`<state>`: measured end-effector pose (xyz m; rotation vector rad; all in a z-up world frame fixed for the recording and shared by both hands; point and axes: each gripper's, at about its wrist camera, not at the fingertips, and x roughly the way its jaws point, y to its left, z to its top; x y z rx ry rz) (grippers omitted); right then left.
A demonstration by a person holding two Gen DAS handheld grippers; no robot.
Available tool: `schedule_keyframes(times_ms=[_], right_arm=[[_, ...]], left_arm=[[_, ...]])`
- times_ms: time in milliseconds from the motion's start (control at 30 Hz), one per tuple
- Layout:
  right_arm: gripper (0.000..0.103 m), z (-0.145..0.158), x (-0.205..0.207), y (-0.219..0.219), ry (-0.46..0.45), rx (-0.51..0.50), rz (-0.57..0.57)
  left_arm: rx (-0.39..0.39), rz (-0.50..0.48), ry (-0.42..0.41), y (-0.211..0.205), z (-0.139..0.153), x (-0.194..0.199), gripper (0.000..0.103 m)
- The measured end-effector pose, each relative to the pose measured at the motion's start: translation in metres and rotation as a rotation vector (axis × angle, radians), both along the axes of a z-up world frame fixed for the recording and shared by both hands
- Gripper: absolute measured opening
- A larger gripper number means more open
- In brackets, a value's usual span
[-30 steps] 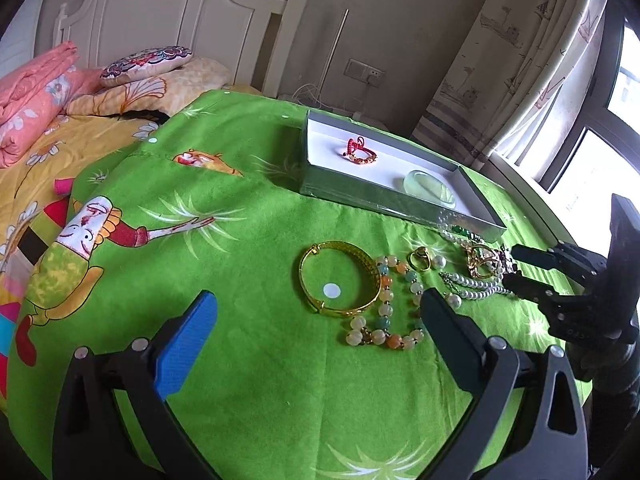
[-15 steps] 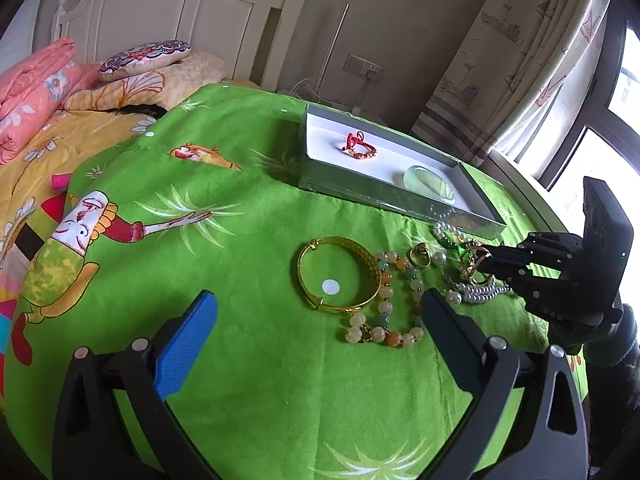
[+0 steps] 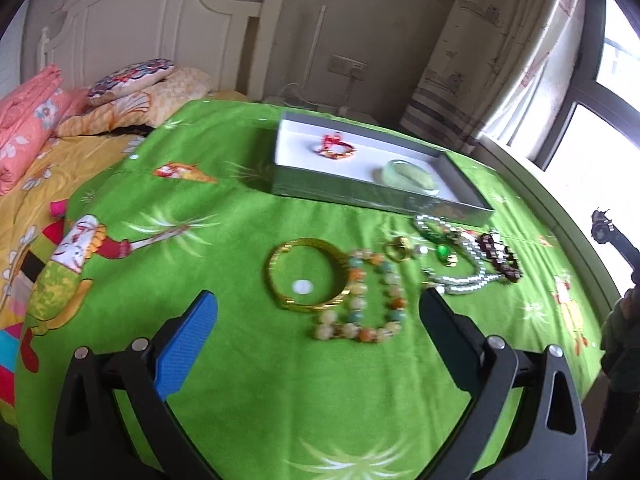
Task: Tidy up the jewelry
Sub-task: 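Grasp a gold ring with the right tool while the left tool grasps the silver brooch, then carry the silver brooch with the left tool while the right tool carries the gold ring to the box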
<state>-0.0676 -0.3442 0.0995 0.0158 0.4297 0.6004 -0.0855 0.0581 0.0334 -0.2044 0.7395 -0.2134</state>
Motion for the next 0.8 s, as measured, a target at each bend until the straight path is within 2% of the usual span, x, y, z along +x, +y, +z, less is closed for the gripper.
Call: schedule_keyframes(times_ms=[67, 133, 200, 267, 367, 500, 700, 733, 800], right_arm=[[0.009, -0.008, -0.007, -0.016, 0.010, -0.020, -0.060], [0.009, -0.019, -0.008, -0.025, 0.039, -0.012, -0.105], [0.009, -0.030, -0.004, -0.032, 0.070, -0.008, -0.141], [0.009, -0.038, 0.000, -0.033, 0.092, -0.026, -0.162], [0.010, -0.046, 0.004, -0.034, 0.129, -0.031, -0.179], [0.010, -0.047, 0.002, -0.036, 0.128, -0.021, -0.181], [0.010, -0.046, 0.001, -0.037, 0.130, -0.003, -0.164], [0.010, -0.046, 0.001, -0.037, 0.130, 0.000, -0.162], [0.010, -0.046, 0.001, -0.037, 0.130, 0.005, -0.157]], left_arm=[[-0.013, -0.044, -0.011, -0.022, 0.010, 0.001, 0.099], [0.018, -0.104, -0.008, -0.053, 0.017, 0.008, 0.099], [0.036, -0.173, -0.009, -0.083, 0.022, 0.017, 0.094], [0.061, -0.238, -0.003, -0.114, 0.025, 0.031, 0.080], [0.066, -0.335, 0.026, -0.152, 0.026, 0.060, 0.076], [0.071, -0.391, 0.059, -0.190, 0.018, 0.096, 0.072], [0.179, -0.425, 0.089, -0.228, -0.005, 0.125, 0.068], [0.183, -0.427, 0.090, -0.232, -0.008, 0.128, 0.062], [0.180, -0.457, 0.090, -0.238, -0.012, 0.130, 0.034]])
